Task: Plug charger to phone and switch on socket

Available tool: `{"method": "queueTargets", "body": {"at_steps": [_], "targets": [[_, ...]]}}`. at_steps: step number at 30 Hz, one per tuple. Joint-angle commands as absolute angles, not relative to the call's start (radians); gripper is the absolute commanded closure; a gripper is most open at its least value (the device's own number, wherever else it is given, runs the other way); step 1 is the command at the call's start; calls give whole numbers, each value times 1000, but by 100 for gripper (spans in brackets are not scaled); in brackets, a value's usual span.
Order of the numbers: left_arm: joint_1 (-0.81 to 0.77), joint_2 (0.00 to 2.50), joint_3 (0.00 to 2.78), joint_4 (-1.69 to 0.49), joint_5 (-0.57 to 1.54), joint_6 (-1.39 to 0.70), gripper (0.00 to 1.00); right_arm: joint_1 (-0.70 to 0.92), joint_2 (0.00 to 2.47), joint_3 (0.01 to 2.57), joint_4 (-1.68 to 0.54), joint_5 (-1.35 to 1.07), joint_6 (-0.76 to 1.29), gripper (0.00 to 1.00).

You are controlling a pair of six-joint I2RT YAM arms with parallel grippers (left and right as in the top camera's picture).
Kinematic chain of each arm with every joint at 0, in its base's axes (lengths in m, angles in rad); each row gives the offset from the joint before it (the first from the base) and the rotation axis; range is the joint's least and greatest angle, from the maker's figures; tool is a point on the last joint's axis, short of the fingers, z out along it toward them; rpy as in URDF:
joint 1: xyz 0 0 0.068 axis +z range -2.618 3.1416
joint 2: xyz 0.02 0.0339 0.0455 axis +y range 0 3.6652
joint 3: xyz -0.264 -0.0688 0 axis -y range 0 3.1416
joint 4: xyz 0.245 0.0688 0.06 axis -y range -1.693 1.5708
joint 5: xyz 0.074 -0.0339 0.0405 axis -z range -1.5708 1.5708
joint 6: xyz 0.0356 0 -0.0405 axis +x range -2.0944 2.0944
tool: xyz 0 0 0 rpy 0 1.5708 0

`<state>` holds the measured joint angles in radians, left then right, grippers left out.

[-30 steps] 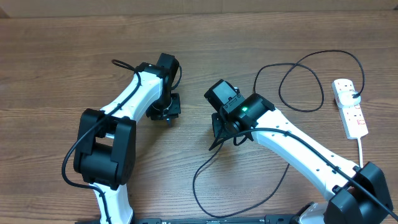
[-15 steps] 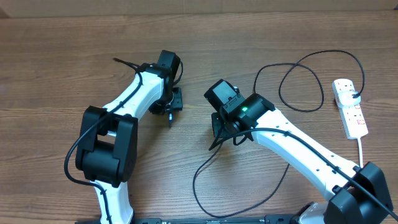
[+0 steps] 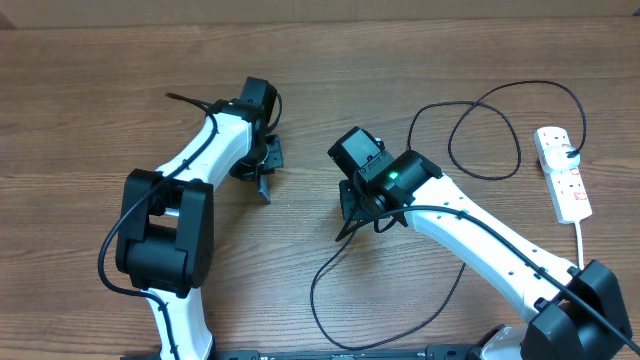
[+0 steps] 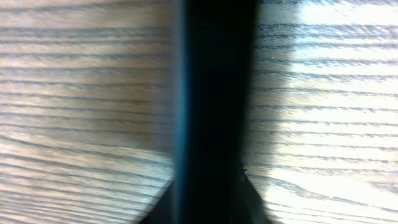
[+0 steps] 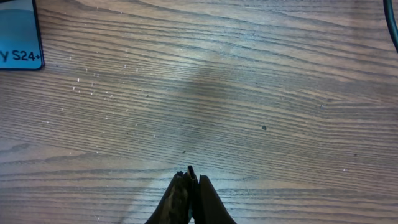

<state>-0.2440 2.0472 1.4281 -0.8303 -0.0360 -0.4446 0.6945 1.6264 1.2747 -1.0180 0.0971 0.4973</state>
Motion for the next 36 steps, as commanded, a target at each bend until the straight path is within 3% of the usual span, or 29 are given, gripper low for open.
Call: {"method": "queueTargets", "body": {"at_steps": [1, 4, 5, 14, 20, 22, 23, 27, 36], "targets": [[-218, 2059, 1426, -827, -50, -453, 69, 693, 1629, 1264, -1014, 98, 492, 96], [-206, 2059, 1425, -822, -19, -453, 93, 693, 1629, 1264, -1002, 47, 492, 96], [-204, 2059, 1426, -820, -1, -452, 96, 693, 1629, 1264, -997, 38, 492, 96], [-183, 2059, 1426, -808, 194, -437, 96, 693, 1677, 1264, -991, 35, 473, 96], [-182, 2059, 1426, -815, 211, -418, 96, 693, 1802, 1264, -981, 35, 473, 96], [-182, 2059, 1426, -818, 211, -414, 96, 693, 1848, 1264, -973, 35, 473, 74], [-182, 2059, 1426, -819, 211, -414, 96, 693, 1868, 1264, -966, 34, 474, 67], [-182, 2059, 1426, -819, 211, -399, 96, 691, 1943, 1264, -950, 20, 474, 52], [-182, 2059, 1426, -818, 211, -396, 96, 609, 1951, 1270, -931, -102, 490, 50]]}}
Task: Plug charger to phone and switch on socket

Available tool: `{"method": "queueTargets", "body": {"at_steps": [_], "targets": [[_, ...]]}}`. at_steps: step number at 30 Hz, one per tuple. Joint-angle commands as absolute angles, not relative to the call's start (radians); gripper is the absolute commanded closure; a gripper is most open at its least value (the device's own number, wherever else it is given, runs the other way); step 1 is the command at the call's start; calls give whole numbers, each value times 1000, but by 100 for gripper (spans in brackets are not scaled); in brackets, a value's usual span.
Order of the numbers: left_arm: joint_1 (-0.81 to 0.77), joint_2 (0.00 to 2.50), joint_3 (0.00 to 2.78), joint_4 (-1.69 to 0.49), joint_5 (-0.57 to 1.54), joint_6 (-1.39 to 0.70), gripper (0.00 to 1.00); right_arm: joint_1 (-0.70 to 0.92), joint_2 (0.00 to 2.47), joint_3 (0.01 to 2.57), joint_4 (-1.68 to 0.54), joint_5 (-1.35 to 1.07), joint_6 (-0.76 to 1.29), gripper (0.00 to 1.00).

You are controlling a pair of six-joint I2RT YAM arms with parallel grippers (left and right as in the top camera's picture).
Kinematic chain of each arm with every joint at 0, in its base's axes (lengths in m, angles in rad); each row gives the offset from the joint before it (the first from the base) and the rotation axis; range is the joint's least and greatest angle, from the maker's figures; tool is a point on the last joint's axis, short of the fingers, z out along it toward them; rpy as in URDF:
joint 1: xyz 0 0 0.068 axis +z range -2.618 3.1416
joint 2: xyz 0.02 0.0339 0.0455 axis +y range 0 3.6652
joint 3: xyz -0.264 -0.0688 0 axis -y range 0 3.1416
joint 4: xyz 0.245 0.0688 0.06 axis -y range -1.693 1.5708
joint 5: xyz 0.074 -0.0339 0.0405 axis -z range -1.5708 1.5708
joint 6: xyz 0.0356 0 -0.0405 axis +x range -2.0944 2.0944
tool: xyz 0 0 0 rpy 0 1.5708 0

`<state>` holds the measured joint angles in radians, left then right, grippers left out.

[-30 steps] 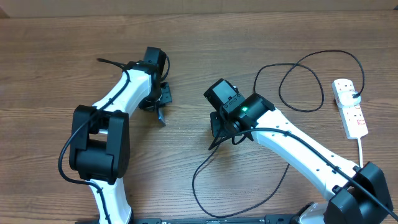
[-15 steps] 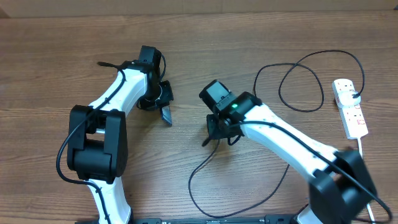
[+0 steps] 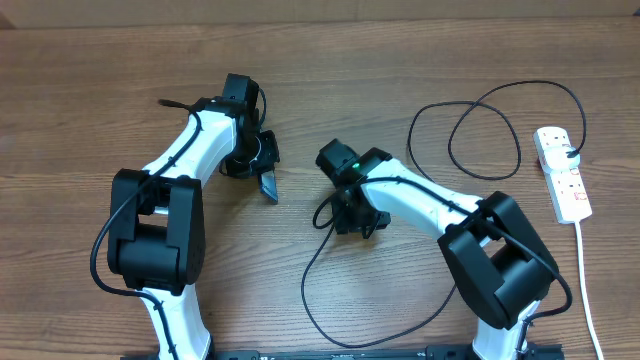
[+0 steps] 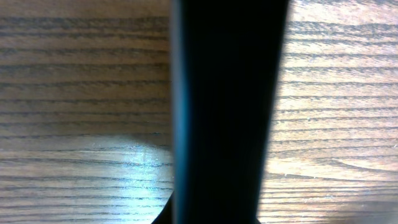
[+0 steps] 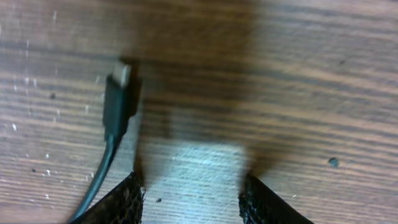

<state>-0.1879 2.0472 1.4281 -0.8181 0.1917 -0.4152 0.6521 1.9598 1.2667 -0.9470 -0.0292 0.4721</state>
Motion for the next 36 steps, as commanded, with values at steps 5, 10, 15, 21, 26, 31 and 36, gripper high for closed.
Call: {"method": "queueTargets", "body": {"at_steps": [5, 10, 15, 21, 26, 31, 36], "targets": [[-182, 2059, 1426, -825, 211, -395, 96, 540, 1951, 1270, -900, -334, 497, 52], [-182, 2059, 1426, -825, 211, -376, 96, 528, 1951, 1270, -910, -326, 505, 53], [-182, 2059, 1426, -823, 211, -377, 96, 554, 1951, 1270, -853, -264, 607, 58], [-182, 2059, 1426, -826, 211, -376, 96, 612, 1951, 1270, -838, -104, 712, 65], [-182, 2059, 1426, -829, 212, -373, 96, 659, 1953, 1270, -839, -37, 761, 70], [-182, 2059, 1426, -830, 211, -369, 96, 677, 1955, 1270, -824, 14, 820, 70], [-182, 2059, 1426, -830, 211, -369, 96, 679, 1955, 1270, -778, 15, 866, 75]]}}
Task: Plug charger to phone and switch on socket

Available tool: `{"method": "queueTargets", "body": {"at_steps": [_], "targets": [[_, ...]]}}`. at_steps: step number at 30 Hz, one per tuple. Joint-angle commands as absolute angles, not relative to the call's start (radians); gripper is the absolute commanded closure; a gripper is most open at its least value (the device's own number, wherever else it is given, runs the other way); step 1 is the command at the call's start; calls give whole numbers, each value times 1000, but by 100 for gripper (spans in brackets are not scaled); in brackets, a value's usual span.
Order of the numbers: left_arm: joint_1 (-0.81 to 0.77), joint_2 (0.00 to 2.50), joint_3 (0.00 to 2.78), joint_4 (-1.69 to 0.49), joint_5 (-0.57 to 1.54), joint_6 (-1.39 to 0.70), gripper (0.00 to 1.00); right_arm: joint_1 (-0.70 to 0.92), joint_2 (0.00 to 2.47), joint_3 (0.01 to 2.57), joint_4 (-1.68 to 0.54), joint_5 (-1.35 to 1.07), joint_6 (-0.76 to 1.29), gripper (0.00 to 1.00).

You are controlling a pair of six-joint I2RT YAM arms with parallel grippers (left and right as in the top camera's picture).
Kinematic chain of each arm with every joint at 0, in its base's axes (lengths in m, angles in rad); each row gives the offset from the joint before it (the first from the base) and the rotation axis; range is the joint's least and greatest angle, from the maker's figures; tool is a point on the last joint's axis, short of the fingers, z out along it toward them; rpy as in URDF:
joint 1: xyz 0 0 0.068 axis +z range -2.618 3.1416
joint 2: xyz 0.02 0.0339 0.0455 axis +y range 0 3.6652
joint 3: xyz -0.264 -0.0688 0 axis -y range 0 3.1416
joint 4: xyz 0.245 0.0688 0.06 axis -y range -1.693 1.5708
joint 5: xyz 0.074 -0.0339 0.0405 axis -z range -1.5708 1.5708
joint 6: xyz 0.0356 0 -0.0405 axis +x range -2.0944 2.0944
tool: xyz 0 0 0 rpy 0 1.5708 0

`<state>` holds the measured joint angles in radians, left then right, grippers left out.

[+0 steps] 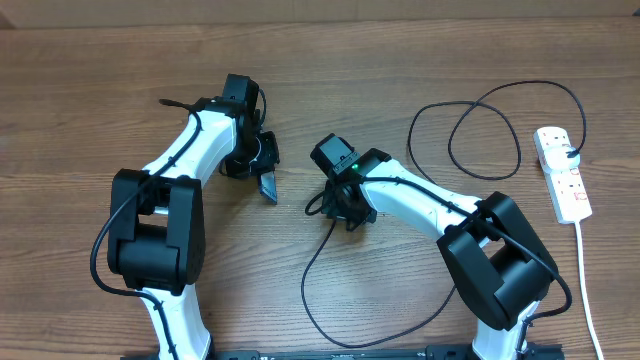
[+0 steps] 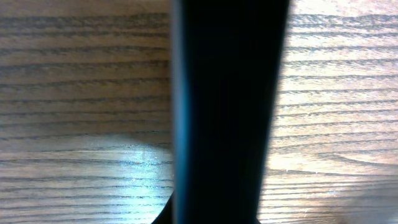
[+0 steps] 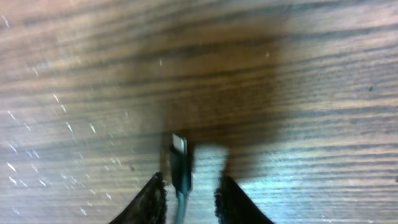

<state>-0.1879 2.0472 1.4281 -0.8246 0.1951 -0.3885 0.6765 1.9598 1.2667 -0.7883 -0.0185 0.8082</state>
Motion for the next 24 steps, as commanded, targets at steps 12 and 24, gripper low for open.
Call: {"method": "queueTargets", "body": {"at_steps": [12, 24], "targets": [[-182, 2059, 1426, -826, 211, -370, 96, 692, 1974, 1270, -797, 14, 890, 44], [-182, 2059, 1426, -826, 211, -370, 96, 692, 1974, 1270, -786, -12, 890, 0]]}}
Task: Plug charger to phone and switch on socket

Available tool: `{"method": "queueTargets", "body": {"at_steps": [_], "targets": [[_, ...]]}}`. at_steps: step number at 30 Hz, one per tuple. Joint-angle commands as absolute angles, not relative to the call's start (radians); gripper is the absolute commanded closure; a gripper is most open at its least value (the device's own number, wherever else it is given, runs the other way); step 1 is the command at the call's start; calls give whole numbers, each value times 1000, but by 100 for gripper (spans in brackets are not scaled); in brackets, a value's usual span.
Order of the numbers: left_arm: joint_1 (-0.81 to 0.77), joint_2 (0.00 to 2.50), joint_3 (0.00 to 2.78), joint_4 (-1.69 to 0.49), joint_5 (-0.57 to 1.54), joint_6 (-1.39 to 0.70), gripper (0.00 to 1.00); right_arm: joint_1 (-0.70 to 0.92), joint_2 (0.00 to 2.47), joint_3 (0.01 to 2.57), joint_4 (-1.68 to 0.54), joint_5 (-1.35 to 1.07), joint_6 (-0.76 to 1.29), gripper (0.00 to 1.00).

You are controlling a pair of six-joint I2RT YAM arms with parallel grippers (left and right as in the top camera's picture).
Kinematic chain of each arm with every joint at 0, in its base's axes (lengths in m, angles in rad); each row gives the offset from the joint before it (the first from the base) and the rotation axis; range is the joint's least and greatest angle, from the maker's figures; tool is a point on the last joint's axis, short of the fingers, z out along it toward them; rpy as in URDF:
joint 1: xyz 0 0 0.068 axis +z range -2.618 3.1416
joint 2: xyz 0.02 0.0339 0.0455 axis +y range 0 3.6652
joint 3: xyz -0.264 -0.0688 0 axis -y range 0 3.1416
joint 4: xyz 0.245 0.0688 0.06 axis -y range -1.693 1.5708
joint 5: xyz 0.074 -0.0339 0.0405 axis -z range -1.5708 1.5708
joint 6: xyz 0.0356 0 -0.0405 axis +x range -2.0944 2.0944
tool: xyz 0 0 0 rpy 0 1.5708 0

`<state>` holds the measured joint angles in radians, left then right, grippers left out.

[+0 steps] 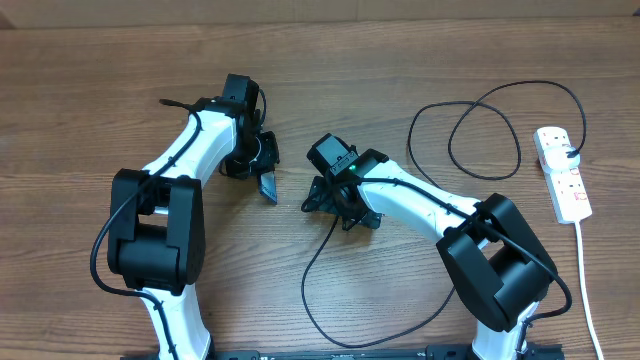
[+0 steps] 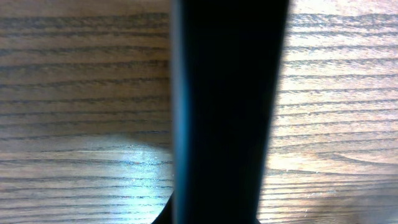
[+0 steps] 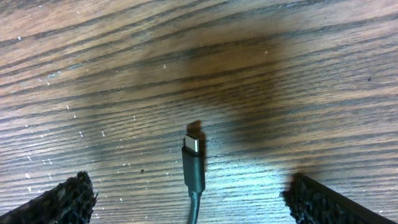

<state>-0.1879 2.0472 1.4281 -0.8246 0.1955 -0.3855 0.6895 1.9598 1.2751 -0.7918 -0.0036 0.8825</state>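
Note:
My left gripper is shut on the dark phone, which it holds on edge just above the table. In the left wrist view the phone fills the middle as a black band. My right gripper is down at the table right of the phone and stands wide open. In the right wrist view the black USB-C plug lies on the wood between the fingertips, touching neither. Its cable trails toward the front edge. The white power strip lies at the far right.
The black cable loops across the right half of the table to the power strip, whose white lead runs along the right edge. The arms' bases stand at the front.
My right gripper has opened wide; its fingers were close on either side of the plug and now stand far apart. The plug still lies on the table. The left gripper and phone have not moved.
First my right gripper was shut above bare wood, the left holding the phone. Then the right was open at the table with the plug left of its fingers, then narrowed around the plug. Now it is wide open and the plug lies free.

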Motion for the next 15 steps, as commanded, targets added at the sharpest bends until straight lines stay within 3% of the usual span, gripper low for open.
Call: {"method": "queueTargets", "body": {"at_steps": [1, 15], "targets": [[-182, 2059, 1426, -826, 211, -370, 96, 692, 1974, 1270, -786, -12, 890, 0], [-182, 2059, 1426, -851, 211, -370, 96, 692, 1974, 1270, -786, -12, 890, 0]]}}
